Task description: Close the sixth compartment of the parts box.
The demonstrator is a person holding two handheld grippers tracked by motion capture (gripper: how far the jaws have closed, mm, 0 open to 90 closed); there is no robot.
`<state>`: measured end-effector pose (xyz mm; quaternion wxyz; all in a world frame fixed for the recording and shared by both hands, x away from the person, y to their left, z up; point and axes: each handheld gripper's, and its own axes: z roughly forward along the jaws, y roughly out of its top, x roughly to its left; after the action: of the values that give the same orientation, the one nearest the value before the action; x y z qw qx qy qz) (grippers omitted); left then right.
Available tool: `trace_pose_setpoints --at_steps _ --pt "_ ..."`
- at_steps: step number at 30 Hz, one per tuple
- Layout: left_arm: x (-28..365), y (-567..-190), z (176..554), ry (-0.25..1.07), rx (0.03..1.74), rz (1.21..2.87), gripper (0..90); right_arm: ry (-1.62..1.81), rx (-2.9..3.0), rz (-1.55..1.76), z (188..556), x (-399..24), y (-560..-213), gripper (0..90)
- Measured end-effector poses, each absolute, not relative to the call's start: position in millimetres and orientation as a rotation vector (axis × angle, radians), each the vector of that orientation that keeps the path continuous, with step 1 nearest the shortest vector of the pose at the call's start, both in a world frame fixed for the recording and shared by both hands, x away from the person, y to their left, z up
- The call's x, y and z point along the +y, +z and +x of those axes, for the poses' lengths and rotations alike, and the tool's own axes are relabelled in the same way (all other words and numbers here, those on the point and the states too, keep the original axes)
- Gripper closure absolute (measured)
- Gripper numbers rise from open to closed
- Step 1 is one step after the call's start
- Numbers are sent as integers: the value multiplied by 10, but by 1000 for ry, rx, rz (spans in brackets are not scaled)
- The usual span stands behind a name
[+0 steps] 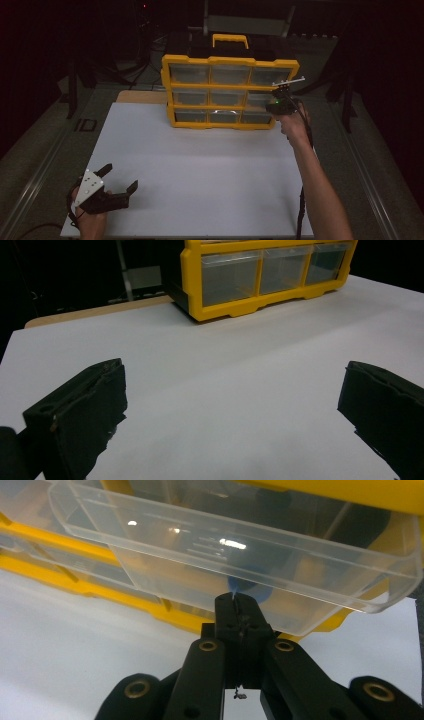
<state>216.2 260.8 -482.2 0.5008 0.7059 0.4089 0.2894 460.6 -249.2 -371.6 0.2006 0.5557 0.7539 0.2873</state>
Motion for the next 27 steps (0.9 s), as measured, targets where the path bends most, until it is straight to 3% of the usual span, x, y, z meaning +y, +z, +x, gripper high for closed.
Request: trace_pose_setpoints --at_steps 27 --pt "2624 -4815 2156 703 991 1699 0 784 2023 1600 4770 -2492 -3806 897"
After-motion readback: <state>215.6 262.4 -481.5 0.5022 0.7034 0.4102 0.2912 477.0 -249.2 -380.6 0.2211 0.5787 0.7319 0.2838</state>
